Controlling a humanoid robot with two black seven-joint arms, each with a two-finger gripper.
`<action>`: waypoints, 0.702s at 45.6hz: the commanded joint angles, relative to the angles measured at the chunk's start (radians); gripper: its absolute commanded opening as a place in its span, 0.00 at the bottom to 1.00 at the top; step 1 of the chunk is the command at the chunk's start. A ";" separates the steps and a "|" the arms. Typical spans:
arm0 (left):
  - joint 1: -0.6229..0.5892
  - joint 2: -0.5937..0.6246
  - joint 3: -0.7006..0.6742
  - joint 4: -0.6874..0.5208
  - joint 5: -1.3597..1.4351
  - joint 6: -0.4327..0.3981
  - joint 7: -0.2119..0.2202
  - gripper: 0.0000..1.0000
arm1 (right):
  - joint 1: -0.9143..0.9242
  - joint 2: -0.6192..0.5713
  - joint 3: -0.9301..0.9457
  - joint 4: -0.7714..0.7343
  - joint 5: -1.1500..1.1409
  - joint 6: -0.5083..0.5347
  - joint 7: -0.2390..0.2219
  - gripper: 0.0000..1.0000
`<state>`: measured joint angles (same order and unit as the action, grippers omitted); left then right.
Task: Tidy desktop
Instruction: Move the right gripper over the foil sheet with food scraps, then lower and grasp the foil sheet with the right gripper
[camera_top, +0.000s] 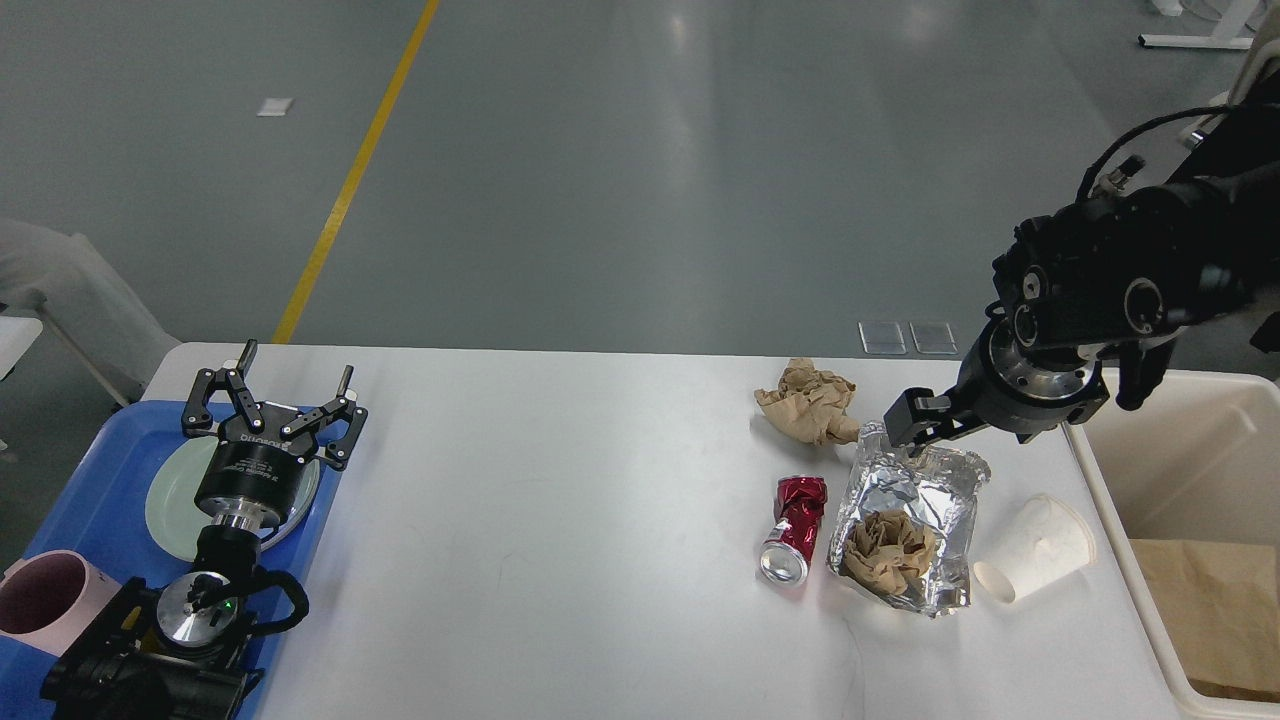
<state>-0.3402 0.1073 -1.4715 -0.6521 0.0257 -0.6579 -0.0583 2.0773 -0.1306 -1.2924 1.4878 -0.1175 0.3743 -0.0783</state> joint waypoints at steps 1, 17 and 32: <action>0.001 0.000 0.000 0.000 0.000 0.000 0.000 0.96 | -0.101 0.025 0.022 -0.119 0.050 -0.028 -0.003 1.00; 0.000 0.000 0.000 -0.001 0.000 0.000 0.000 0.96 | -0.546 0.140 0.039 -0.582 0.125 -0.069 -0.009 1.00; 0.000 0.000 -0.001 -0.001 -0.001 0.000 0.000 0.96 | -0.767 0.174 0.099 -0.827 0.137 -0.084 -0.054 1.00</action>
<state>-0.3406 0.1074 -1.4714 -0.6536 0.0256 -0.6579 -0.0574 1.3390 0.0406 -1.2206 0.6926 0.0207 0.2919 -0.1264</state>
